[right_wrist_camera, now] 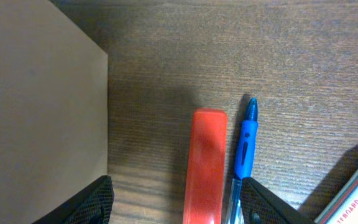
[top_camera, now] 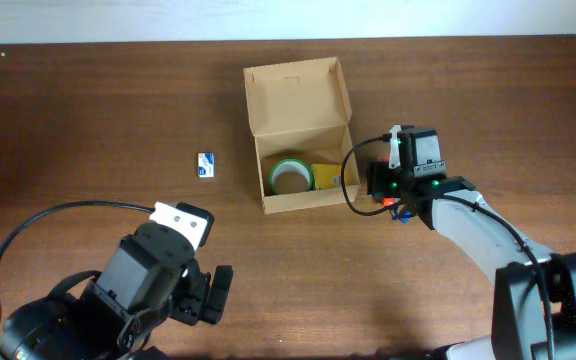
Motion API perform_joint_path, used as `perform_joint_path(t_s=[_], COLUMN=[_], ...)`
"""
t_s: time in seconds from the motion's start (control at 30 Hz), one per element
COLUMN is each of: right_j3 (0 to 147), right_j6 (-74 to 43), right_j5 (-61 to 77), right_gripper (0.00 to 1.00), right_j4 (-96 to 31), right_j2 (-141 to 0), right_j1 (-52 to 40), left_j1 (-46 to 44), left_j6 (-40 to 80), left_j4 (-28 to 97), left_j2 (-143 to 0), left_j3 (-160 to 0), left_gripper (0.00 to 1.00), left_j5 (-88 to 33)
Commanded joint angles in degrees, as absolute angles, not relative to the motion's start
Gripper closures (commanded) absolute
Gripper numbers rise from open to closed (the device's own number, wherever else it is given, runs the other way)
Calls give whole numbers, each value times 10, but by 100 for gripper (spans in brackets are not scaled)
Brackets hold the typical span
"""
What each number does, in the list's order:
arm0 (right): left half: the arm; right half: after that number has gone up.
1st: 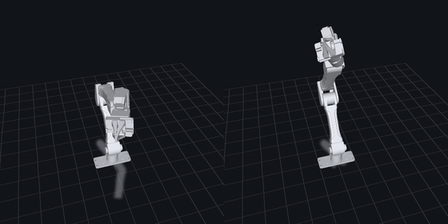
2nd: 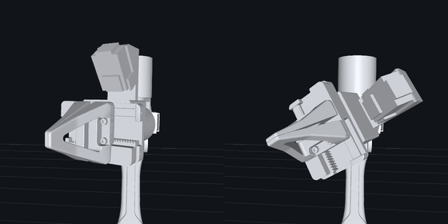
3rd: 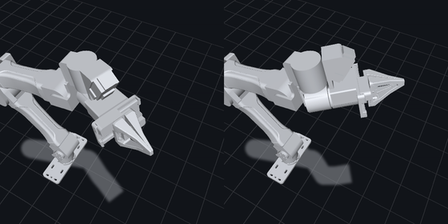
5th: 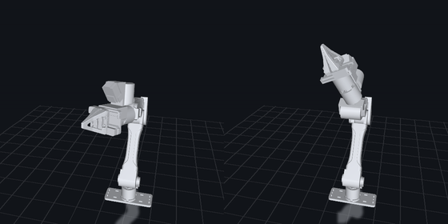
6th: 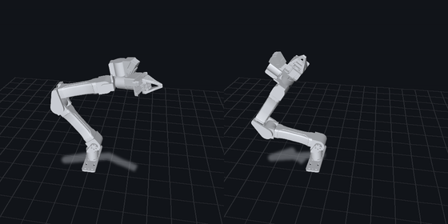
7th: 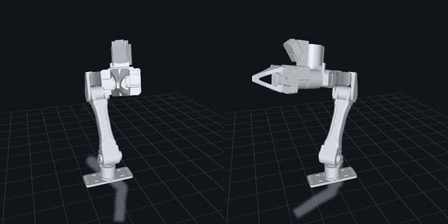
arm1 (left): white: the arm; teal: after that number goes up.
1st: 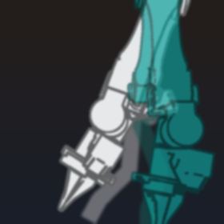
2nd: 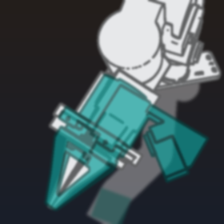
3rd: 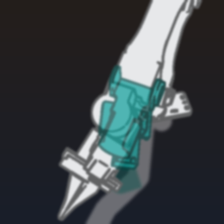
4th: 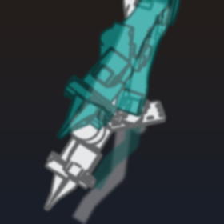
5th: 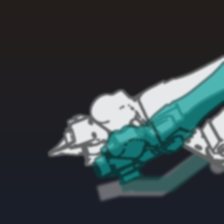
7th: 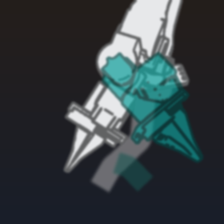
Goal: Pack container
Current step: 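Move the right gripper to the orange highlighter and grasp it, then carry the orange highlighter with the right gripper into the box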
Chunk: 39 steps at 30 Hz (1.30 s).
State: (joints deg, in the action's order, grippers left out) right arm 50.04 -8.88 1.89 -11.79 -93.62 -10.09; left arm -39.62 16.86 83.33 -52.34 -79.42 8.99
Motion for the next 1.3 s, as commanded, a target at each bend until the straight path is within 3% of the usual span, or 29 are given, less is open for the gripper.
perform_joint_path(t_s=[0.0,0.53,0.57,0.67,0.8,1.27], right_j3=[512,512,512,512,514,612], right_j6=[-93,-95,-95,-95,-95,-98], right_j5=[6,-5,-5,-5,-5,71], right_gripper=[34,41,46,76,96,96], right_j4=[-102,-36,-36,-36,-41,-152], right_j2=[-957,-1050,-1052,-1052,-1046,-767], right_j1=[-96,-96,-96,-96,-96,-103], left_j1=[-395,-395,-395,-395,-395,-395], left_j6=[162,162,162,162,162,162], left_j4=[832,832,832,832,832,832], left_j2=[-521,-521,-521,-521,-521,-521], left_j3=[-793,-793,-793,-793,-793,-793], left_gripper=[0,0,0,0,0,0], left_j5=[88,88,88,88,88,88])
